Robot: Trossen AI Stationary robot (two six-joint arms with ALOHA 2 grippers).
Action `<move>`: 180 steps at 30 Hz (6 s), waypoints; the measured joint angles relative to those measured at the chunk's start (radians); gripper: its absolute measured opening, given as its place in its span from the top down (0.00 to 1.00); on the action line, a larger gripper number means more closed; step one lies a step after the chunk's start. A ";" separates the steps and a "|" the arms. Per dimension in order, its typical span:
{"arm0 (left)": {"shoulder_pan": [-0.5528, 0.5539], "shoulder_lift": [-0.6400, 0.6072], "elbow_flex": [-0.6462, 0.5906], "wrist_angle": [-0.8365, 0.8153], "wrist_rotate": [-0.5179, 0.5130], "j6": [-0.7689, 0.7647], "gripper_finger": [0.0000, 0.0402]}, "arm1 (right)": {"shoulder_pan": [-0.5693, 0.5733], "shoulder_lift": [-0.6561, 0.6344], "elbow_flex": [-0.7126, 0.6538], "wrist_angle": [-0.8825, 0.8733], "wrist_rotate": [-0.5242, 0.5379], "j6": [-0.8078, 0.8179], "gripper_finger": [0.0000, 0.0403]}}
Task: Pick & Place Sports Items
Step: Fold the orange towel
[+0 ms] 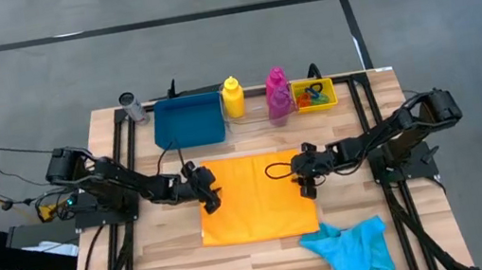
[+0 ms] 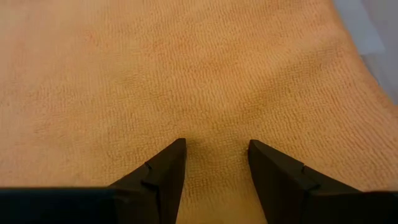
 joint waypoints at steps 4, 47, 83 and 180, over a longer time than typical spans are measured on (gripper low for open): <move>0.000 -0.001 0.001 -0.022 0.008 -0.001 0.40 | 0.000 0.001 -0.002 0.017 0.002 -0.003 0.58; 0.000 -0.027 -0.002 -0.202 -0.006 0.004 0.40 | -0.007 0.209 0.010 0.339 -0.034 -0.072 0.58; 0.000 -0.212 -0.002 -0.394 0.006 -0.008 0.40 | -0.005 0.213 0.100 0.283 -0.057 -0.082 0.58; 0.562 -0.388 -0.244 -0.172 0.500 -0.466 0.73 | -0.138 -0.031 -0.204 0.497 0.093 0.210 0.58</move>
